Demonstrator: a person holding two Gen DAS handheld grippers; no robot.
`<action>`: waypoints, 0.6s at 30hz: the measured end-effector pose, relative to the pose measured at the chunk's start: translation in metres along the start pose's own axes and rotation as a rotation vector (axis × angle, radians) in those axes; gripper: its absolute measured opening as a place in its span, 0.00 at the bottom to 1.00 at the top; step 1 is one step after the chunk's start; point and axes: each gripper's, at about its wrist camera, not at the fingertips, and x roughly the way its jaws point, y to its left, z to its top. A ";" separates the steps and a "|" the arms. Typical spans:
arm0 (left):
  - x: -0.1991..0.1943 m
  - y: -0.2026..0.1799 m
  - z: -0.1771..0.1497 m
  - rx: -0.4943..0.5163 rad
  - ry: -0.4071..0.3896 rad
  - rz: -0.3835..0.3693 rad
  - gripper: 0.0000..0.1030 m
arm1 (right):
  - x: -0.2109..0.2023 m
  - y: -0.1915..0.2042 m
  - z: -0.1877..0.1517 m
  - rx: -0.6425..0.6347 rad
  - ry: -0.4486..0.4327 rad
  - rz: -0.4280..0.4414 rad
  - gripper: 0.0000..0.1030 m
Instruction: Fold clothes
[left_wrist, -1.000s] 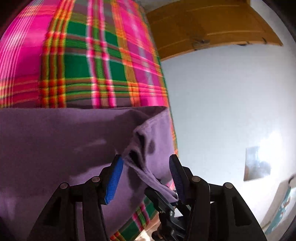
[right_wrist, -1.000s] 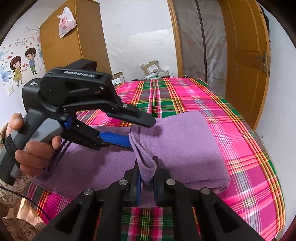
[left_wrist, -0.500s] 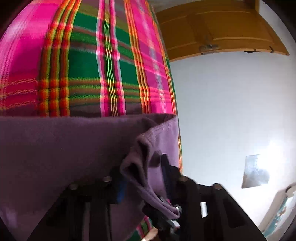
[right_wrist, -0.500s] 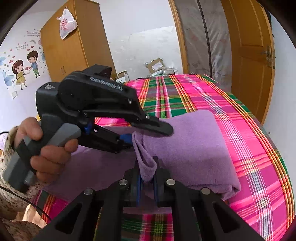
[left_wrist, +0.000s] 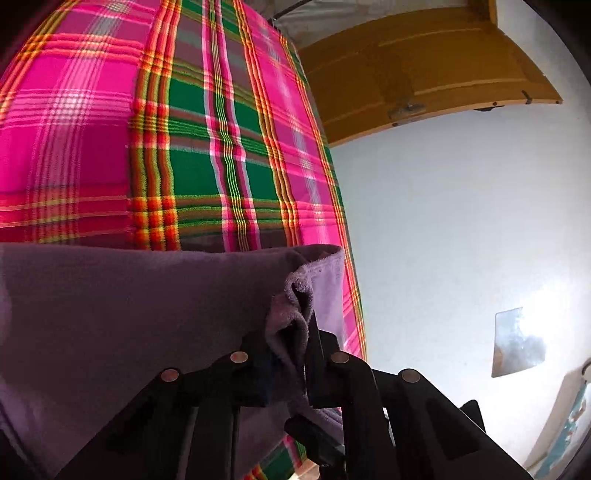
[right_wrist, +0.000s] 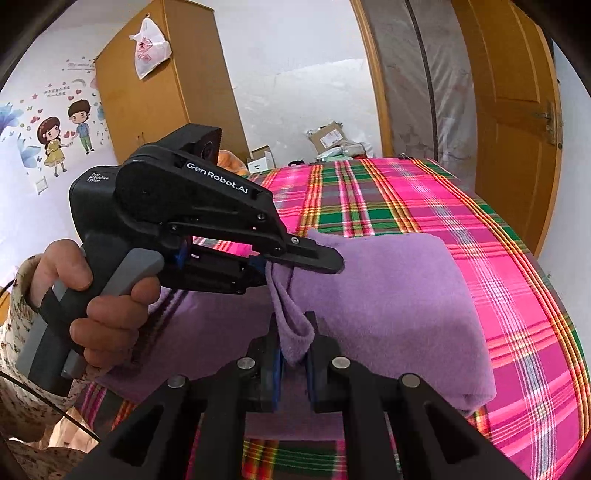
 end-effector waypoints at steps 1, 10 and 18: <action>-0.002 0.000 0.000 0.000 -0.004 0.000 0.11 | -0.001 0.002 0.000 -0.002 -0.002 0.004 0.10; -0.032 0.010 -0.007 -0.007 -0.020 0.035 0.10 | 0.003 0.027 0.002 -0.028 0.008 0.058 0.10; -0.042 0.030 -0.012 -0.035 -0.023 0.070 0.10 | 0.017 0.040 -0.005 -0.037 0.055 0.082 0.10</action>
